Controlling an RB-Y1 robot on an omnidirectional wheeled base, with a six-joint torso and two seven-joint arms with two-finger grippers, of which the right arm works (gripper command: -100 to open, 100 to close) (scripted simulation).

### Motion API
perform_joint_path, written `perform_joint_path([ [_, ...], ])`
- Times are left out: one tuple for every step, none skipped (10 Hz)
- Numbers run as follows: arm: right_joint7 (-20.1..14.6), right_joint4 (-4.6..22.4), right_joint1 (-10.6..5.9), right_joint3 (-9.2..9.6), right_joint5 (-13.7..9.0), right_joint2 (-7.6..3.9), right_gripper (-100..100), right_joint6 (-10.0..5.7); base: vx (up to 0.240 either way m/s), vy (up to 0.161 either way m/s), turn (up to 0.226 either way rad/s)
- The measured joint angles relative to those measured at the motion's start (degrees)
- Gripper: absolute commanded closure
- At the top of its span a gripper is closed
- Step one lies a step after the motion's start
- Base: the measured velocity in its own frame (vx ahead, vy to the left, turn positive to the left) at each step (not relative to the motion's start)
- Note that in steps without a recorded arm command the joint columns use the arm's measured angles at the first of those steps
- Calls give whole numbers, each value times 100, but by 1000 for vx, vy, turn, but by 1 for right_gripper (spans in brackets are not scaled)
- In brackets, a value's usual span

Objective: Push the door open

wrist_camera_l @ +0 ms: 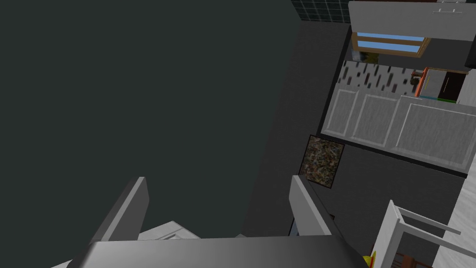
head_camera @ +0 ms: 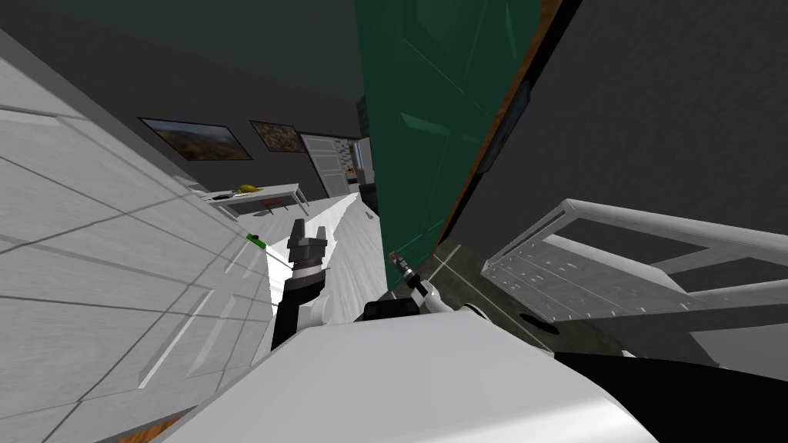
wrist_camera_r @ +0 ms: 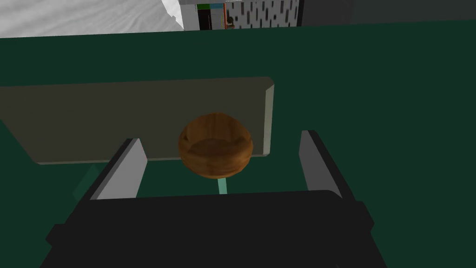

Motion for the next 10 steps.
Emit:
perform_joint_path([
  [2, 6, 3, 2, 0, 9, 100, -17, -15, -6, 4],
  [1, 1, 0, 1, 0, 4, 100, -9, -25, -14, 13],
  [1, -4, -9, -2, -1, 3, 100, 1, -15, -11, 3],
  [2, -2, -8, 0, 1, 2, 100, 6, -9, -6, -5],
  [3, 3, -2, 1, 2, 0, 100, 9, -6, -3, -4],
  [3, 6, 4, 2, 2, -2, 100, 11, 0, 0, 0],
  [3, 8, 6, 1, 2, -3, 100, 12, 81, 66, -16],
  [-10, -163, 124, 16, 8, -44, 100, 112, 105, 91, -24],
  [12, -87, 102, -12, -12, -47, 100, 108, 108, 89, -17],
  [72, 68, 29, -67, -49, -26, 100, 40, 135, 113, -9],
])
